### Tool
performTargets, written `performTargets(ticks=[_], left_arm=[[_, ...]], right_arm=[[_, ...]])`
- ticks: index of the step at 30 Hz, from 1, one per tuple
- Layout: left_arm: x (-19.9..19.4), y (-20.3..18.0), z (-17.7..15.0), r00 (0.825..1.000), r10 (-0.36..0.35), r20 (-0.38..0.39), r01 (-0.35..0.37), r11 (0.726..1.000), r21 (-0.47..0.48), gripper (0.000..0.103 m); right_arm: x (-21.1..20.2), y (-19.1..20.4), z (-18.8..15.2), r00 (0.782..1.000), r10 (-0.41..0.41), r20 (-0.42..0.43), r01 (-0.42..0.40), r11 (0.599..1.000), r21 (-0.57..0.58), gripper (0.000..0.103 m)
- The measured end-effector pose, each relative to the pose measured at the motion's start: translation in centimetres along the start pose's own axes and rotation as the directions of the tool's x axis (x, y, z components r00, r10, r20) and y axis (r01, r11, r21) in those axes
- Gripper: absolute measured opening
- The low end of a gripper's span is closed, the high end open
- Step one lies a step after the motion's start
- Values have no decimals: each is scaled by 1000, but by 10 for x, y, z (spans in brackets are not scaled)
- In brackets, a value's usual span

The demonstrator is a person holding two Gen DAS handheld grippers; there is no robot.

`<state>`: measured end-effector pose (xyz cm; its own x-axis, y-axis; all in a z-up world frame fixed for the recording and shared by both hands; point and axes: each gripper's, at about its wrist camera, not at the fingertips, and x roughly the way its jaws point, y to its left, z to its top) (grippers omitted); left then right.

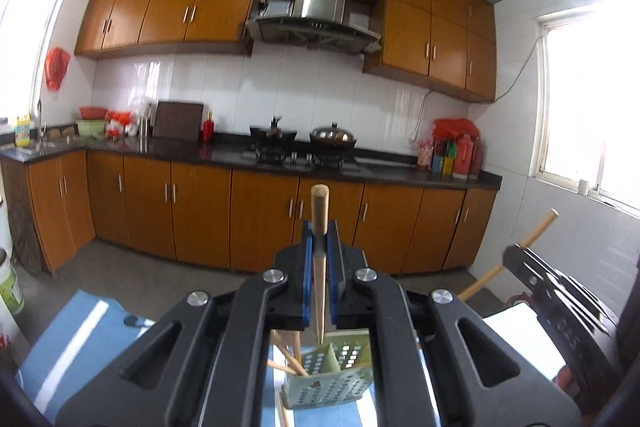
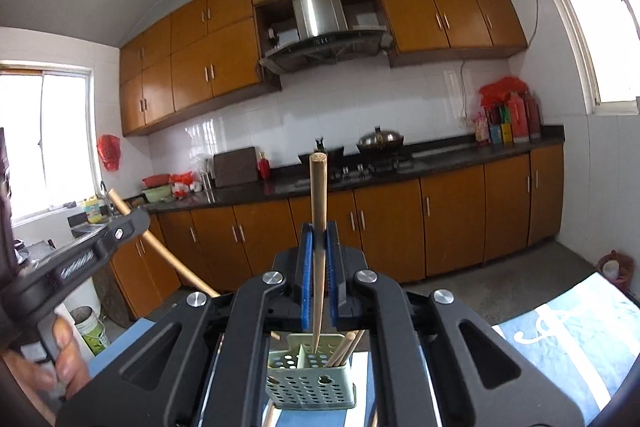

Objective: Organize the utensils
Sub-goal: 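Lift both held chopsticks upright and carry them over the green holder, then open both tools to drop the chopsticks into the green holder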

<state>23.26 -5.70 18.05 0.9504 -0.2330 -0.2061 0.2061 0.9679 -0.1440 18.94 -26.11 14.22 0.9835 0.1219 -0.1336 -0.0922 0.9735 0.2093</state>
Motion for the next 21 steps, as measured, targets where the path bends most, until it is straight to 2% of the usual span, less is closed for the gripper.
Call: performTargets(ticks=[11, 18, 21], left_arm=[[36, 14, -34, 995, -2, -104, 2, 1000, 3, 8], [26, 24, -29, 995, 17, -100, -17, 1000, 0, 10], [12, 29, -24, 996, 24, -82, -25, 1000, -5, 14]], right_arm=[[35, -3, -28, 989, -23, -146, 26, 999, 20, 7], [17, -6, -26, 989, -40, -143, 44, 999, 26, 8], [7, -8, -24, 990, -49, -133, 53, 998, 26, 9]])
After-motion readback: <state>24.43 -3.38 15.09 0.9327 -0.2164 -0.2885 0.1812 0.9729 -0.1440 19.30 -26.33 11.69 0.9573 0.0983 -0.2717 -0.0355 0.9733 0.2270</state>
